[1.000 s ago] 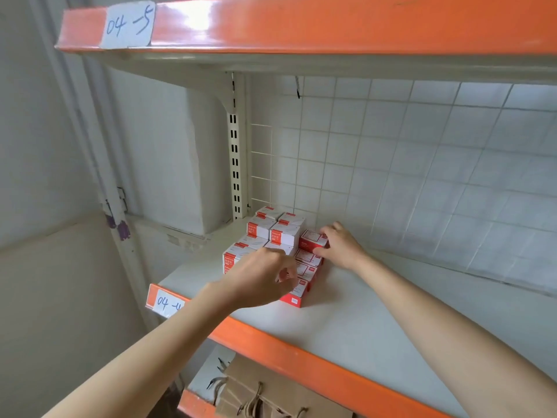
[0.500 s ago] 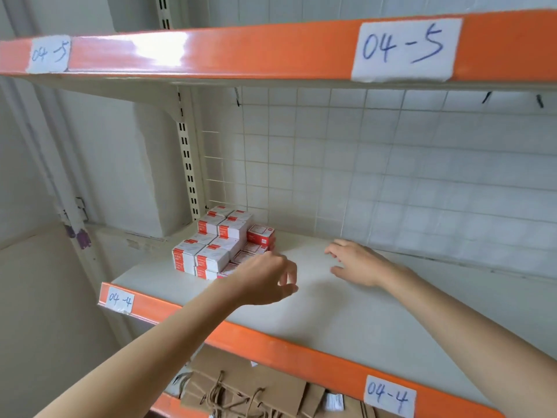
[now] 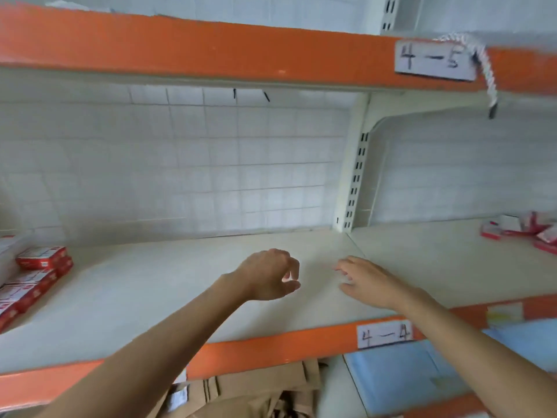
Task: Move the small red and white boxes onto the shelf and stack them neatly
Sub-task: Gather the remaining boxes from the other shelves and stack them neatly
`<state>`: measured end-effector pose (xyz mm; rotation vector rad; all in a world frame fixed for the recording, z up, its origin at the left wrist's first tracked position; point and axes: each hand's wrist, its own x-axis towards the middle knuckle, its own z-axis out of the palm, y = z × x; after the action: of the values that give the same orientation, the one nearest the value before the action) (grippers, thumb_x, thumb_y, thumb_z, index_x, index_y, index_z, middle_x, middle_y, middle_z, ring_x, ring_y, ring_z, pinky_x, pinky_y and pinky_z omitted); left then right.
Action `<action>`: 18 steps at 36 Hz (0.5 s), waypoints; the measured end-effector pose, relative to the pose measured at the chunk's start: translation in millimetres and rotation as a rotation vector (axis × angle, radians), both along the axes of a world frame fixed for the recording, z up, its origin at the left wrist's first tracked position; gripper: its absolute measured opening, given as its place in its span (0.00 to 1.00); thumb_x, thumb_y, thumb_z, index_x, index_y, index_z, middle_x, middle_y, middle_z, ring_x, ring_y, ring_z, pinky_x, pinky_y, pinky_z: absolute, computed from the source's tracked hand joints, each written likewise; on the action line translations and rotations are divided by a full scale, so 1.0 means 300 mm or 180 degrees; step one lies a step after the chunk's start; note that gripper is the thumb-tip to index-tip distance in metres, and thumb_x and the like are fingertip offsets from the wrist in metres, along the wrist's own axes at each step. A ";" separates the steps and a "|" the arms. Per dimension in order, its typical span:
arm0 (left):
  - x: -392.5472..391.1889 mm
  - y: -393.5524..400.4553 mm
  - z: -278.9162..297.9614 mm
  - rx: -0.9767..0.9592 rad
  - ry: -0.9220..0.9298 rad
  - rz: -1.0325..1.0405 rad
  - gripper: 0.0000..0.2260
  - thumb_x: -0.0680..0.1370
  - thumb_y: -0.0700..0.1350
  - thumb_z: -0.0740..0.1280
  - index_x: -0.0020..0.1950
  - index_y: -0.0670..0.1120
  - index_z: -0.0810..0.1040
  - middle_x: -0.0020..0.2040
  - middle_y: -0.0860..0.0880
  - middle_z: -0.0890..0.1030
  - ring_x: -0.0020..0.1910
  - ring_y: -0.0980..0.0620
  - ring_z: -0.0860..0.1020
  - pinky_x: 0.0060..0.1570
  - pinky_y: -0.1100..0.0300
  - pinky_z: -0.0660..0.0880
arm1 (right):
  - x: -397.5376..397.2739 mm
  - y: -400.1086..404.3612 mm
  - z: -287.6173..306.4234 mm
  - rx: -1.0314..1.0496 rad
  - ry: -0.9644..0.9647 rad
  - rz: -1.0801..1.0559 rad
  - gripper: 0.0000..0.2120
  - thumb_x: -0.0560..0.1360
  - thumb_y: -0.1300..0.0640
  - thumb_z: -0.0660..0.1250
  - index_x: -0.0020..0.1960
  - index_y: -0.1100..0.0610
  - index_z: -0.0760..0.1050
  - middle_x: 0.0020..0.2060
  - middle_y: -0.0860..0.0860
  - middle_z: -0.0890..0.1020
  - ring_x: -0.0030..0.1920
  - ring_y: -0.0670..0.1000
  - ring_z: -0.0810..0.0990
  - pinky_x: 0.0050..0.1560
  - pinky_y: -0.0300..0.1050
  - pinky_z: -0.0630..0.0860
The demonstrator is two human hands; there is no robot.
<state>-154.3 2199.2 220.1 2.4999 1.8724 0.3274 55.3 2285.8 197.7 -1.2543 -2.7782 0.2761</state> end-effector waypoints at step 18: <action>0.820 0.460 -0.055 0.0165 -0.0007 -0.1152 0.10 0.78 0.50 0.61 0.56 0.49 0.77 0.55 0.50 0.76 0.54 0.49 0.76 0.50 0.58 0.72 | 0.792 0.136 -0.002 0.0063 0.0466 -0.1327 0.17 0.78 0.55 0.62 0.65 0.57 0.70 0.59 0.52 0.74 0.58 0.48 0.73 0.60 0.45 0.71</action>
<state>91.7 2337.3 203.6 2.7966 1.3841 0.3729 292.9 2326.7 197.3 -1.6874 -2.3216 0.2921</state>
